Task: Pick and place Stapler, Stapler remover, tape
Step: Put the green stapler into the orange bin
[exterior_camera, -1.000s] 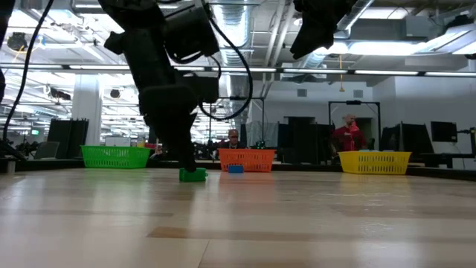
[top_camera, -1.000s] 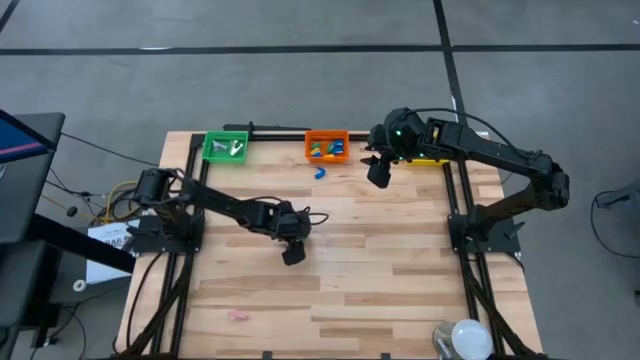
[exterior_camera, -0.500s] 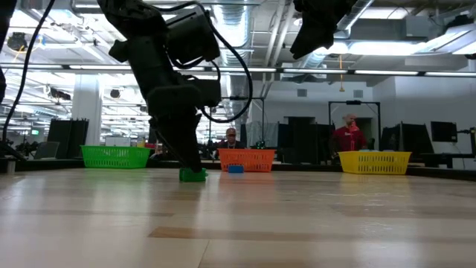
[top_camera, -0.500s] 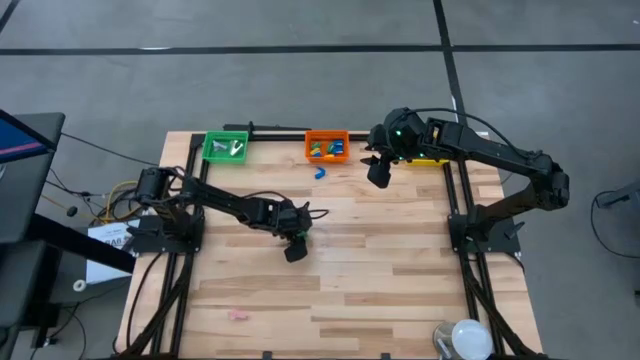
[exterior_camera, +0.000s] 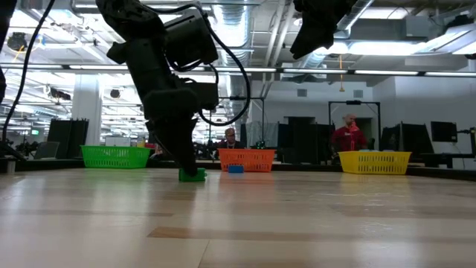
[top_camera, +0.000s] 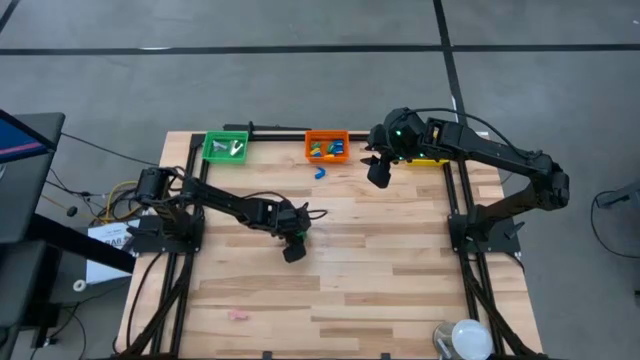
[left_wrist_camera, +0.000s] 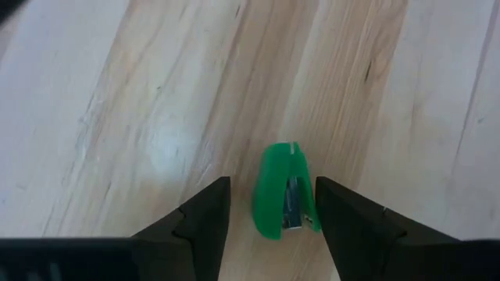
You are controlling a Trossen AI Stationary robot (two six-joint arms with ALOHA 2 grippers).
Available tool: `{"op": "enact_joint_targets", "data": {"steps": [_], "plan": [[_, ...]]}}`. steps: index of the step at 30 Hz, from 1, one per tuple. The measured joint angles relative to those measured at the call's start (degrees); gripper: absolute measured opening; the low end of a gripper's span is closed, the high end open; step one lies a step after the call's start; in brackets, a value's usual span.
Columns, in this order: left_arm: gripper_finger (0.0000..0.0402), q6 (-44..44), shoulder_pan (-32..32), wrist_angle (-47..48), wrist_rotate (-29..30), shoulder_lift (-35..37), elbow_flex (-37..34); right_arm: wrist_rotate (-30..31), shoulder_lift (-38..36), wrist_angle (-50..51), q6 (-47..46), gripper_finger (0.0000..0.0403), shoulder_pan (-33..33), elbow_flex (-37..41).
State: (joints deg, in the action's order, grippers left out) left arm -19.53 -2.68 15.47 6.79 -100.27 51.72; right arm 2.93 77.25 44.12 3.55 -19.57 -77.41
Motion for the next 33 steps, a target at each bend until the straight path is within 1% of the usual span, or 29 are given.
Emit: {"op": "enact_joint_targets", "data": {"steps": [3, 10, 13, 17, 24, 30, 33], "plan": [[0.0161, -0.01, 0.08, 0.08, -0.46, 0.0, 0.0, 0.03, 0.0, 0.01, 0.0, 0.0172, -0.02, 0.0], [0.0103, -0.02, 0.57, 0.06, -0.77, 0.0, 0.0, 0.03, 0.0, -0.01, -0.03, 0.0172, -0.02, 0.0], [0.0089, -0.02, 0.52, 0.03, -0.93, 0.0, 0.0, 0.03, 0.0, -0.01, -0.04, 0.0172, 0.0, 0.0], [0.0082, -0.02, 0.52, 0.01, -1.05, 0.02, 0.0, 0.03, 0.0, -0.02, -0.13, 0.0172, -0.02, 0.0], [0.0081, 0.06, 1.58, -0.22, -1.21, 0.82, 0.07, 0.04, 0.0, -0.02, -0.13, 0.0172, -0.01, 0.0], [0.0081, 0.17, 4.62, -0.12, -1.15, 5.48, 0.11, 0.06, 0.0, -0.02, -0.11, 0.0172, -0.02, 0.0], [0.0081, 2.08, 6.79, -0.32, -0.52, 8.8, 0.11, 0.03, 0.0, -0.02, -0.12, 0.0172, -0.02, 0.0]]}}
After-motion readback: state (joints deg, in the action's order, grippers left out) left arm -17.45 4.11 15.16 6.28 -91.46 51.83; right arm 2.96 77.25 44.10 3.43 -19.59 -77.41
